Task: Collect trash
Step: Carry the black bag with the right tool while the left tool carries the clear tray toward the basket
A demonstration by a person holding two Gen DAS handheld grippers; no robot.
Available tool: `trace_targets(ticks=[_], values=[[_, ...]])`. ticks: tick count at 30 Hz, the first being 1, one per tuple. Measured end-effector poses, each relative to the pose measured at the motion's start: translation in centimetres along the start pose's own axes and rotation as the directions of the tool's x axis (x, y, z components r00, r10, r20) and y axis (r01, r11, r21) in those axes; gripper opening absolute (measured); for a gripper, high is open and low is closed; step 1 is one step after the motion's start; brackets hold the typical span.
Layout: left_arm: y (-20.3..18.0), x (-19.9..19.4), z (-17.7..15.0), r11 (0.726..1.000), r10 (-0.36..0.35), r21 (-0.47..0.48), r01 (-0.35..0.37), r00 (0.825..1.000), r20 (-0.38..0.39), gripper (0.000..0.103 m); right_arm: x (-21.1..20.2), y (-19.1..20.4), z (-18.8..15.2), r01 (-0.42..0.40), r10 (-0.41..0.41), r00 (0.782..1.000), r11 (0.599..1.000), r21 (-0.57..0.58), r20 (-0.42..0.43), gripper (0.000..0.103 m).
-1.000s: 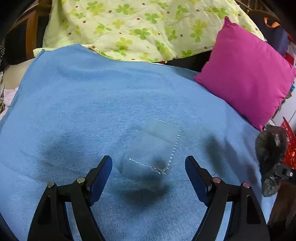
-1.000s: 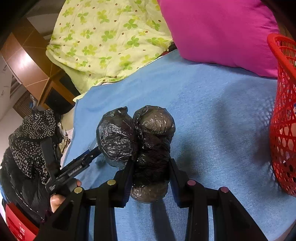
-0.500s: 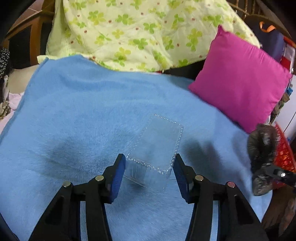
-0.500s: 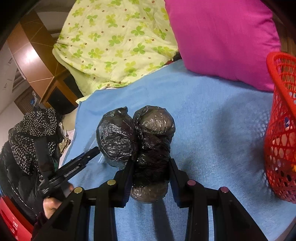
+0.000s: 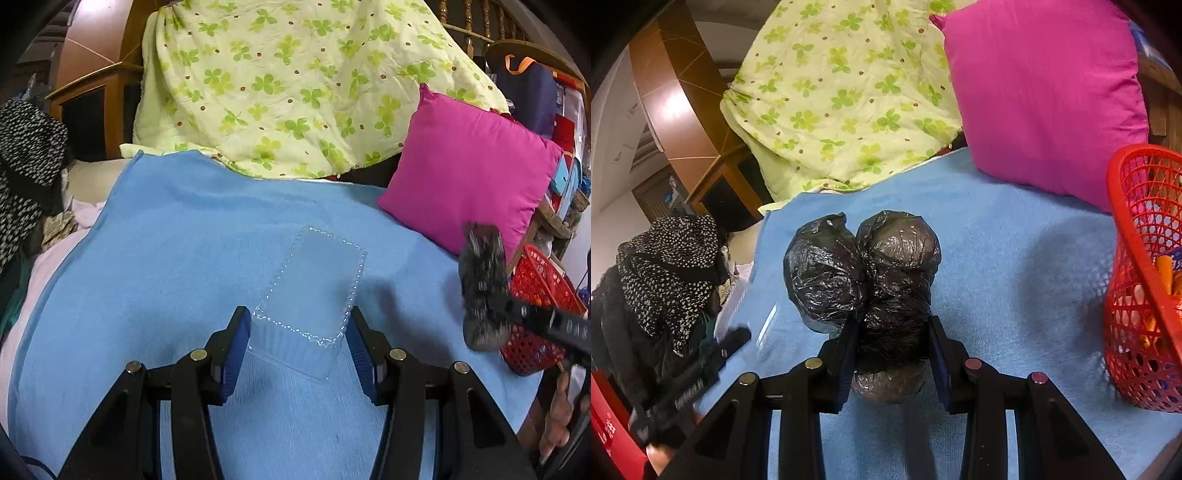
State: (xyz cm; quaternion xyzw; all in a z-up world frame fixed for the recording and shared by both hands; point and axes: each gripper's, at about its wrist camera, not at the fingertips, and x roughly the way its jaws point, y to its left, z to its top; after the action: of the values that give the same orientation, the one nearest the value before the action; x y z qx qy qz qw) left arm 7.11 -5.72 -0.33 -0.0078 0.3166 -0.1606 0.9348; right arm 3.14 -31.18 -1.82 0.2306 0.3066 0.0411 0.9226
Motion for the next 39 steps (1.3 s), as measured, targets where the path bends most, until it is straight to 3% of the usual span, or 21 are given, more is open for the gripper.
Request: trace_targets(ticks=[7, 22, 39], values=[[-1.0, -3.3, -1.3, 1.000, -0.014, -0.022, 0.015, 1.000, 0.022, 0.054, -1.8, 0.3, -0.2, -0.035, 0.034, 0.999, 0.999, 0.005, 0.034, 0.038], [-4.1, -7.2, -0.4, 0.996, 0.077, 0.043, -0.078, 0.996, 0.042, 0.055, -7.1, 0.0, -0.5, -0.059, 0.062, 0.991, 0.998, -0.031, 0.117, 0.038], [-6.4, -9.4, 0.1, 0.984, 0.150, 0.089, -0.157, 0.985, 0.081, 0.055, -9.3, -0.4, -1.9, -0.101, 0.105, 0.986, 0.994, -0.037, 0.133, 0.039]])
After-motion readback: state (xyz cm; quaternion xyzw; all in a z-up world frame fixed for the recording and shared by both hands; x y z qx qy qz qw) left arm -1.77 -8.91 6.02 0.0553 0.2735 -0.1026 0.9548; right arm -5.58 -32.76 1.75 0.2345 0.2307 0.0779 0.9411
